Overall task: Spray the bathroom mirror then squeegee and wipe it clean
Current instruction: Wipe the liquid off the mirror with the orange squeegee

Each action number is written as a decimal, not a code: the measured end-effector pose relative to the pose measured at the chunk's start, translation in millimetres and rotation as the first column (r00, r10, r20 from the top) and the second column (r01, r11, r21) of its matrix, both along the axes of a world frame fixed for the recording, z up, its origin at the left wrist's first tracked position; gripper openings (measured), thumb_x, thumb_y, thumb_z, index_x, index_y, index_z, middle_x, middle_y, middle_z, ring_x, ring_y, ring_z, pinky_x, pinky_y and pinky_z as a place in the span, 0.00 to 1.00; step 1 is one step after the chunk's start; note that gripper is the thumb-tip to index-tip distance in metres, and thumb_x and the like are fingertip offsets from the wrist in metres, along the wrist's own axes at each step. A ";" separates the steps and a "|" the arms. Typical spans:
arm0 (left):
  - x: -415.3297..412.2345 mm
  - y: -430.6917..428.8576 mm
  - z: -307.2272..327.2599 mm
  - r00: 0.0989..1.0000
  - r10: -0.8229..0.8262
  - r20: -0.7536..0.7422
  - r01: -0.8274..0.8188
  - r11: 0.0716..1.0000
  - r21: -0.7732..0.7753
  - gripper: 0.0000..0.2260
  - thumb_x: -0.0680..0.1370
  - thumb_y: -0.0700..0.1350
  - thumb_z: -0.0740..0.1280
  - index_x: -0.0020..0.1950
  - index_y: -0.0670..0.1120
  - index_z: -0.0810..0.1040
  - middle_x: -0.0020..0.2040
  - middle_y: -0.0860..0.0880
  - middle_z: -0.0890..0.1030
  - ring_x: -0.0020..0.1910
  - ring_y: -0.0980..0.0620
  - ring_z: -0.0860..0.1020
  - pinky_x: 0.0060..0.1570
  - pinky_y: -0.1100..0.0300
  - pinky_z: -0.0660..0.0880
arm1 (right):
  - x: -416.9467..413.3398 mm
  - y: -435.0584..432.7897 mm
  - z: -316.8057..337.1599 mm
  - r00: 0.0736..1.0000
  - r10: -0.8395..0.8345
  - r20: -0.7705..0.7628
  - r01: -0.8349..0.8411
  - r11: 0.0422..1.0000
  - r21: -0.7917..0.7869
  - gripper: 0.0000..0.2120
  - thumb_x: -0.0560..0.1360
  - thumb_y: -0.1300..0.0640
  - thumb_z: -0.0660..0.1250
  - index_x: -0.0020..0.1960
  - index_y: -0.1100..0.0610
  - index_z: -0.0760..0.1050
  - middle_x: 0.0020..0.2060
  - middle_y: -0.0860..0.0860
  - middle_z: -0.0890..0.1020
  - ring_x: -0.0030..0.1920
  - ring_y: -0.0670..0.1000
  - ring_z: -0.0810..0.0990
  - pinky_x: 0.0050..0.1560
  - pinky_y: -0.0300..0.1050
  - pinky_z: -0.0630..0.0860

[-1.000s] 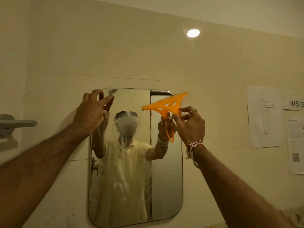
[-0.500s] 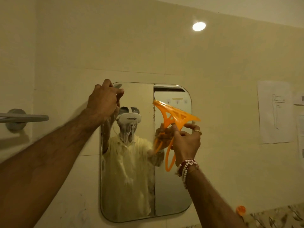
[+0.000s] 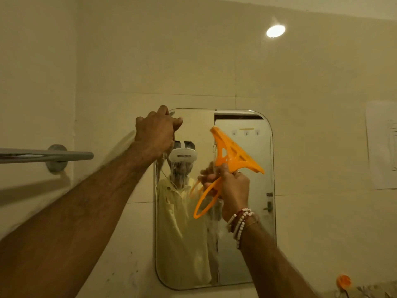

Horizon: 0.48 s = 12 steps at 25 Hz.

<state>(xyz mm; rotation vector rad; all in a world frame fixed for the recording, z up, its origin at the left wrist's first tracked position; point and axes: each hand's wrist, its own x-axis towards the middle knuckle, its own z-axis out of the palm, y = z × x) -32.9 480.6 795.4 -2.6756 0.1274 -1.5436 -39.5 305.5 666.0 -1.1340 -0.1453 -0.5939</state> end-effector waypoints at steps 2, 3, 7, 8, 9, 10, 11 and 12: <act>0.2 1.4 1.4 1.000 0.001 -0.002 -0.001 1.000 0.005 0.29 0.73 0.44 0.76 0.71 0.61 0.74 0.64 0.47 0.72 0.60 0.44 0.75 0.61 0.42 0.72 | -2.6 23.4 -7.6 0.998 0.060 -0.004 -0.060 0.994 -0.095 0.14 0.81 0.50 0.63 0.48 0.60 0.79 0.34 0.56 0.86 0.32 0.55 0.85 0.32 0.46 0.80; -0.4 2.3 3.0 1.000 -0.009 -0.005 0.009 1.000 -0.006 0.28 0.73 0.43 0.76 0.70 0.61 0.74 0.63 0.47 0.72 0.59 0.44 0.76 0.61 0.42 0.72 | -3.2 35.6 -11.0 0.997 0.076 -0.013 -0.077 0.987 -0.140 0.14 0.81 0.49 0.62 0.48 0.59 0.79 0.34 0.56 0.86 0.32 0.55 0.85 0.32 0.46 0.80; -4.5 8.9 8.1 0.999 -0.040 -0.022 0.040 0.999 -0.018 0.27 0.74 0.42 0.76 0.69 0.62 0.76 0.63 0.49 0.74 0.57 0.45 0.77 0.60 0.44 0.73 | -3.4 83.8 -17.7 0.993 0.116 -0.020 -0.117 0.949 -0.294 0.17 0.81 0.48 0.62 0.47 0.61 0.79 0.36 0.58 0.86 0.35 0.58 0.86 0.36 0.50 0.84; -4.7 10.3 8.2 0.999 -0.033 -0.024 0.033 0.999 -0.002 0.26 0.74 0.43 0.75 0.69 0.61 0.76 0.63 0.49 0.74 0.58 0.44 0.77 0.60 0.44 0.73 | -3.4 92.0 -17.4 0.994 0.109 -0.016 -0.109 0.945 -0.308 0.18 0.81 0.48 0.62 0.47 0.62 0.79 0.35 0.58 0.86 0.35 0.57 0.86 0.37 0.52 0.84; -4.0 11.3 7.9 0.999 -0.027 -0.021 0.027 1.000 0.012 0.25 0.74 0.43 0.75 0.68 0.60 0.77 0.64 0.49 0.74 0.58 0.44 0.78 0.59 0.45 0.72 | -2.9 97.8 -17.3 0.996 0.093 -0.010 -0.091 0.944 -0.318 0.18 0.81 0.48 0.61 0.46 0.63 0.79 0.35 0.57 0.86 0.34 0.57 0.86 0.38 0.53 0.85; -2.7 12.0 7.4 1.000 -0.023 -0.015 0.024 1.000 0.020 0.24 0.74 0.42 0.75 0.67 0.59 0.78 0.65 0.48 0.74 0.58 0.44 0.78 0.58 0.45 0.72 | -1.6 101.0 -17.8 0.997 0.072 -0.003 -0.069 0.941 -0.332 0.19 0.81 0.48 0.61 0.46 0.63 0.79 0.35 0.57 0.86 0.34 0.56 0.86 0.39 0.55 0.85; -1.3 11.8 7.2 1.000 -0.027 -0.003 0.027 0.999 0.020 0.23 0.74 0.42 0.75 0.67 0.58 0.78 0.64 0.48 0.75 0.58 0.44 0.78 0.58 0.45 0.72 | 0.1 101.6 -19.0 0.999 0.049 0.008 -0.043 0.934 -0.354 0.19 0.81 0.48 0.61 0.46 0.63 0.79 0.35 0.57 0.86 0.34 0.56 0.86 0.40 0.56 0.85; 0.6 11.4 6.5 0.999 -0.034 0.009 0.033 0.999 0.013 0.22 0.75 0.42 0.74 0.66 0.58 0.79 0.64 0.48 0.75 0.58 0.44 0.78 0.59 0.45 0.72 | 2.4 100.4 -21.8 1.000 0.022 0.019 -0.013 0.924 -0.383 0.19 0.81 0.48 0.61 0.46 0.63 0.78 0.35 0.56 0.86 0.35 0.56 0.86 0.42 0.58 0.84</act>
